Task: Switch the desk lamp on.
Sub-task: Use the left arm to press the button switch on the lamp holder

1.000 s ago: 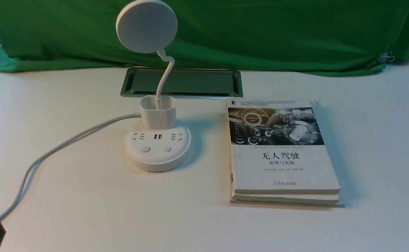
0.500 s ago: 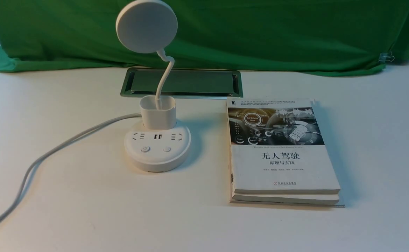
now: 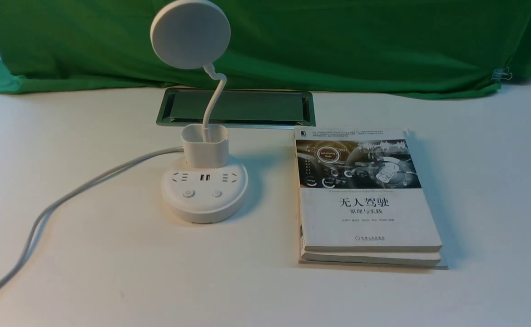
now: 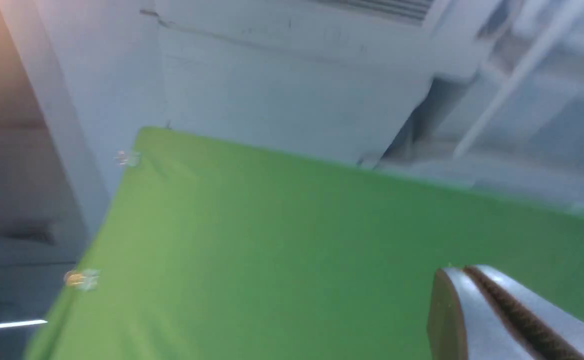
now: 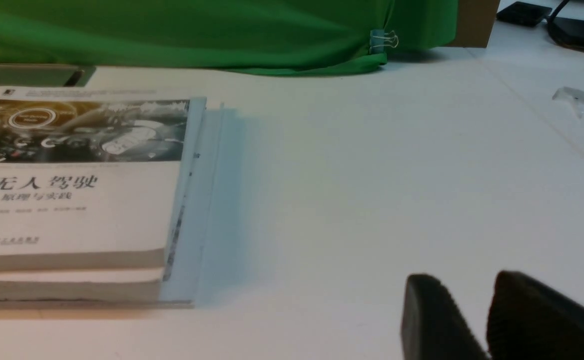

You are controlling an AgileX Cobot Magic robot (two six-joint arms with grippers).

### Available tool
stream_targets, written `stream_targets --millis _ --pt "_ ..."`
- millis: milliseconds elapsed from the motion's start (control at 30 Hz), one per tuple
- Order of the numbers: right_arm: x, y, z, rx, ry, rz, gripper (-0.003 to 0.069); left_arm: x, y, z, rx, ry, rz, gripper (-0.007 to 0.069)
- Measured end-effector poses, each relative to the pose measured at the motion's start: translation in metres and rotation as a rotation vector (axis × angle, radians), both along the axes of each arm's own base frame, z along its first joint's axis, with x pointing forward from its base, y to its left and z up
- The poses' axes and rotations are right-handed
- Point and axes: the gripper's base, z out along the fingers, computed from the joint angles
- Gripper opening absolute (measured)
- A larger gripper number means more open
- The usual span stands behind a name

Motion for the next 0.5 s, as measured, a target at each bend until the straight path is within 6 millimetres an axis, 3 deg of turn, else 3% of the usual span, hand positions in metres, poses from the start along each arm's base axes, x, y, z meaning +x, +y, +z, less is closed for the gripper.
stream_targets --millis 33,67,133,200,233,267,333,400,433,500 --pt "0.000 0.000 0.000 0.000 0.000 0.000 0.0241 -0.004 -0.001 0.024 0.009 0.022 -0.016 0.0002" --pt "0.000 0.000 0.000 0.000 0.000 0.000 0.0241 -0.002 -0.001 0.026 0.011 0.054 -0.019 0.0002" --pt "0.000 0.000 0.000 0.000 0.000 0.000 0.0241 0.004 -0.002 0.058 0.045 0.236 -0.005 0.0002" --pt "0.000 0.000 0.000 0.000 0.000 0.000 0.0241 0.022 -0.003 0.065 0.080 0.476 0.022 0.0002" --pt "0.000 0.000 0.000 0.000 0.000 0.000 0.0241 0.023 -0.003 0.068 0.084 0.491 0.026 0.0002" --pt "0.000 0.000 0.000 0.000 0.000 0.000 0.0241 0.044 -0.003 0.063 0.106 0.703 0.036 0.0002" --pt "0.000 0.000 0.000 0.000 0.000 0.000 0.0241 0.055 -0.004 0.057 0.111 0.810 0.036 0.0002" --pt "0.000 0.000 0.000 0.000 0.000 0.000 0.0241 0.086 -0.007 0.033 0.069 1.093 -0.015 0.0002" --pt "0.000 0.000 0.000 0.000 0.000 0.000 0.0241 0.088 -0.008 0.030 0.068 1.119 -0.019 0.0002" --pt "0.000 0.000 0.000 0.000 0.000 0.000 0.0241 0.113 -0.014 0.008 0.042 1.324 -0.081 0.0002"
